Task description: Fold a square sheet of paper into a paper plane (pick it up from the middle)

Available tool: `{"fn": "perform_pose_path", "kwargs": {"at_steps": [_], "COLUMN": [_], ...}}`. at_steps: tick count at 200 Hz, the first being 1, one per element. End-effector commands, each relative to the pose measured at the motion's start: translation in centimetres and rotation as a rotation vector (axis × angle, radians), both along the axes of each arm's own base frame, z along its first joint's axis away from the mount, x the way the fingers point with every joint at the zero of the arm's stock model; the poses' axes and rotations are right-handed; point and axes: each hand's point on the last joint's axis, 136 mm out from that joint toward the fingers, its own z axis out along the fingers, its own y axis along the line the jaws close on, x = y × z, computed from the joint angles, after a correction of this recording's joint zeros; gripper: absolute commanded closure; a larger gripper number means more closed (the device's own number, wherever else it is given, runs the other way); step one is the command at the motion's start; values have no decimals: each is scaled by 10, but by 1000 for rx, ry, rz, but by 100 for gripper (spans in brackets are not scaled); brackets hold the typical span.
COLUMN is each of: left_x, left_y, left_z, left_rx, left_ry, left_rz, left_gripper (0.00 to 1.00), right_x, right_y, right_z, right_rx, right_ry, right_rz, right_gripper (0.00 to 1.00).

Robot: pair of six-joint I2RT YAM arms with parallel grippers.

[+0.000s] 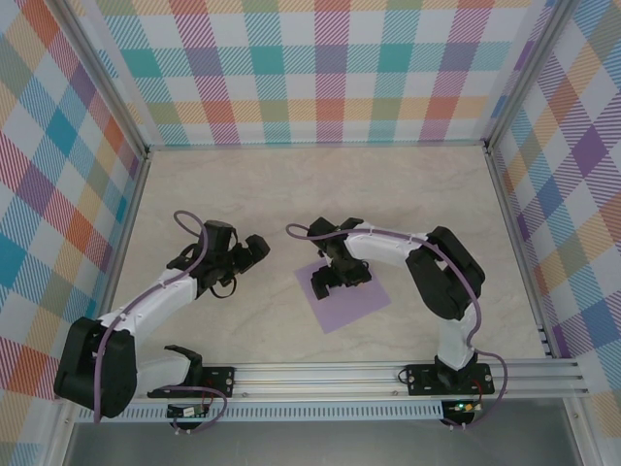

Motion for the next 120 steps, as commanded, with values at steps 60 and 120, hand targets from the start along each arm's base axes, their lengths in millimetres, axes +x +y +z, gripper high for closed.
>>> {"fn": "perform_pose_path", "kwargs": {"at_steps": [60, 120], "left_x": [11, 10], "left_y": [-12, -11], "left_z": [9, 7], "left_rx": [-8, 2], "left_ry": [-31, -23], "left_rz": [-6, -3], "left_gripper": [0, 0], "right_x": [-14, -19], "right_y": [-19, -33], "right_z": [-45, -68], "right_rx": [-102, -167], "right_ry": [91, 100], "right_rz": [-5, -35], "right_gripper": [11, 18]}}
